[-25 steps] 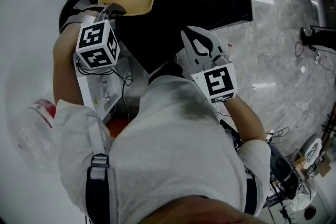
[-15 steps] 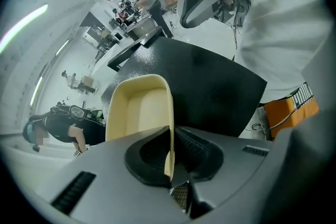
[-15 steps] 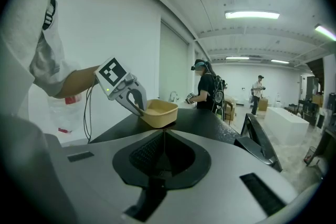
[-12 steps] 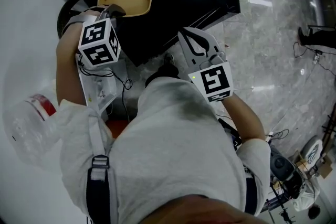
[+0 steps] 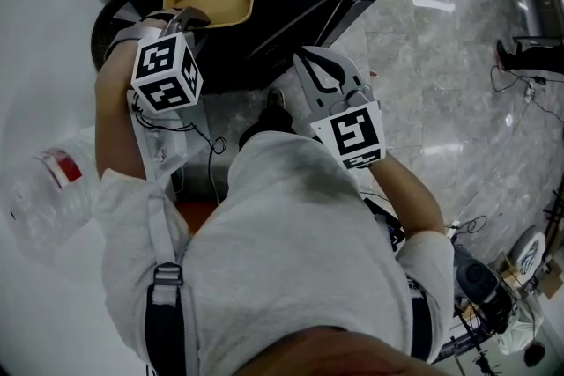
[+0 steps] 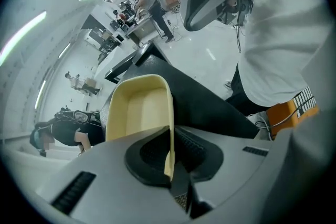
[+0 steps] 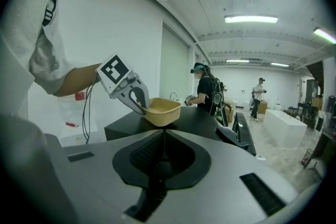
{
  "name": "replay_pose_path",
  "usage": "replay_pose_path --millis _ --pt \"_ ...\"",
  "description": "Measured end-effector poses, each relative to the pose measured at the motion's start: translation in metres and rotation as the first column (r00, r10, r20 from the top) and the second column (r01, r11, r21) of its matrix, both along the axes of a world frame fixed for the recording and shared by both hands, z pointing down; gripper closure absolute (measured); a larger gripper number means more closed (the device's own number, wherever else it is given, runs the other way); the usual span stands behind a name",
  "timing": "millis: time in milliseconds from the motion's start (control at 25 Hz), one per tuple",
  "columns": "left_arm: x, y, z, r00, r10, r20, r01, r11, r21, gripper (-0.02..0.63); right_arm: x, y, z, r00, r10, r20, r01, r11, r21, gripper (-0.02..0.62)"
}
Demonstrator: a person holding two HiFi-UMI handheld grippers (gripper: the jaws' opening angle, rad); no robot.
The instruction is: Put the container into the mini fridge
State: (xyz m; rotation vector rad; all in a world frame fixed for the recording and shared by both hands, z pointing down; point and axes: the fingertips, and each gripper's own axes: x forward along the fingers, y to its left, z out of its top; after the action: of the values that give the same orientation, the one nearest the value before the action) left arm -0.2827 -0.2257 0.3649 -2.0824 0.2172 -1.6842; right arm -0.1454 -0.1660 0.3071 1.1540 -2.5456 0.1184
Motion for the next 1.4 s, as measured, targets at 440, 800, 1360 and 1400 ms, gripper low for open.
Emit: replay_pose_path --millis 440,800,1360,1400 --pt "0.067 0.053 -0.003 0.998 0.068 -0.018 -0.068 0.998 -0.01 0.578 0.045 0.044 -0.001 1.0 0.023 -0.008 -0.023 1.0 0.017 0.555" --pt "0.105 0.085 -0.002 0.994 0.108 -0.016 -0.108 0.994 0.014 0.578 0.074 0.075 0.002 0.999 0.038 -0.006 -0.038 0.999 0.02 0.555" --pt "0.165 0.133 0.002 0.994 0.111 -0.002 -0.111 0.992 0.053 0.578 0.146 0.118 0.017 0.996 0.077 0.038 -0.078 0.997 0.001 0.555" --pt "0.171 0.136 0.004 0.994 0.111 -0.002 -0.111 0.992 0.056 0.578 0.15 0.121 0.019 0.996 0.08 0.038 -0.08 0.997 0.005 0.555"
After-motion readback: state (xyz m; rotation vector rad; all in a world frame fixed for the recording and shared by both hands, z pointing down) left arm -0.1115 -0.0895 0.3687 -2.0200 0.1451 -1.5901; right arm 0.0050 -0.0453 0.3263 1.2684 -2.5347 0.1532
